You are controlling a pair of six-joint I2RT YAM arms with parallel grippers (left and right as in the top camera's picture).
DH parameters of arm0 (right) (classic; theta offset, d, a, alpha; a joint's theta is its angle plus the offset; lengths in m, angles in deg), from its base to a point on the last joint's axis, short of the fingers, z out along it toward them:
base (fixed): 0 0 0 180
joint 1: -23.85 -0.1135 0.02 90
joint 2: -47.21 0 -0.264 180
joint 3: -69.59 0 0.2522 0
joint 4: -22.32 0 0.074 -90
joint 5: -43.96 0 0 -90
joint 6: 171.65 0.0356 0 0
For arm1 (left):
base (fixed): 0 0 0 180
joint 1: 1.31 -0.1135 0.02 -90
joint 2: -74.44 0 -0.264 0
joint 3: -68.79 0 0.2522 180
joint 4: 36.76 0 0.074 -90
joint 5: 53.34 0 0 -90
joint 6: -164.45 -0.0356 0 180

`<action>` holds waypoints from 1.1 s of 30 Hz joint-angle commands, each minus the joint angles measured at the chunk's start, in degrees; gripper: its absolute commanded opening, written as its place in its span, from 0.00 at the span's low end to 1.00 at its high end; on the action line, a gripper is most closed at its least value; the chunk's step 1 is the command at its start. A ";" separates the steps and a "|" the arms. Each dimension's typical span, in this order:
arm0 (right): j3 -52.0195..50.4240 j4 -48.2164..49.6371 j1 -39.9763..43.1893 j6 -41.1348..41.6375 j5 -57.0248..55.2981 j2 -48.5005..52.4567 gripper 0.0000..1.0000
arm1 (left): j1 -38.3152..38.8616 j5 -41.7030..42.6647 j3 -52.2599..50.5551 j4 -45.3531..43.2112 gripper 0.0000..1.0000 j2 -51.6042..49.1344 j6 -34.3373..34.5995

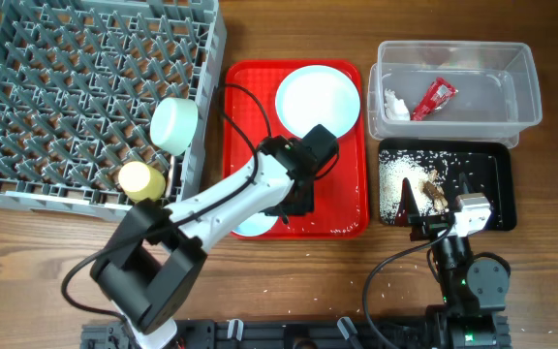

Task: Sort waste into correct bins and load items into the dishwasher rack
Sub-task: 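Grasp the light blue bowl rim with the left gripper, then place the light blue bowl into the grey dish rack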

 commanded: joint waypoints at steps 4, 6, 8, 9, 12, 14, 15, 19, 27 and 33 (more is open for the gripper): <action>-0.15 0.20 0.24 0.31 0.50 -0.50 1.00 | -0.02 -2.08 -0.46 -1.20 0.15 -2.49 0.98; -0.15 0.20 0.24 0.31 0.50 -0.50 1.00 | -1.18 -2.23 3.56 3.98 0.45 -1.60 -1.14; -0.15 0.20 0.24 0.33 0.50 -0.50 1.00 | -1.90 -5.03 7.54 9.70 0.53 -0.04 -1.11; -0.15 0.20 0.24 0.33 0.52 -0.50 1.00 | -2.75 -7.43 9.09 12.85 0.60 1.44 -0.81; -0.15 0.17 0.24 0.33 0.52 -0.50 1.00 | -7.56 -7.69 9.11 16.50 0.57 3.93 -0.66; -0.15 0.20 0.24 0.31 0.52 -0.50 1.00 | -10.45 -7.30 6.49 16.37 0.50 3.91 -0.68; -0.15 0.20 0.24 0.31 0.50 -0.50 1.00 | -11.61 -7.32 4.31 15.47 0.49 3.91 -0.68; -0.15 0.20 0.24 0.33 0.50 -0.50 1.00 | -16.55 1.49 -6.05 6.27 0.41 3.91 -4.02; -0.15 0.20 0.24 0.33 0.50 -0.50 1.00 | -17.68 4.72 -9.51 2.19 0.32 4.31 -5.25; -0.15 0.20 0.24 0.31 0.52 -0.50 1.00 | -17.79 4.70 -9.51 0.02 0.13 5.11 -5.25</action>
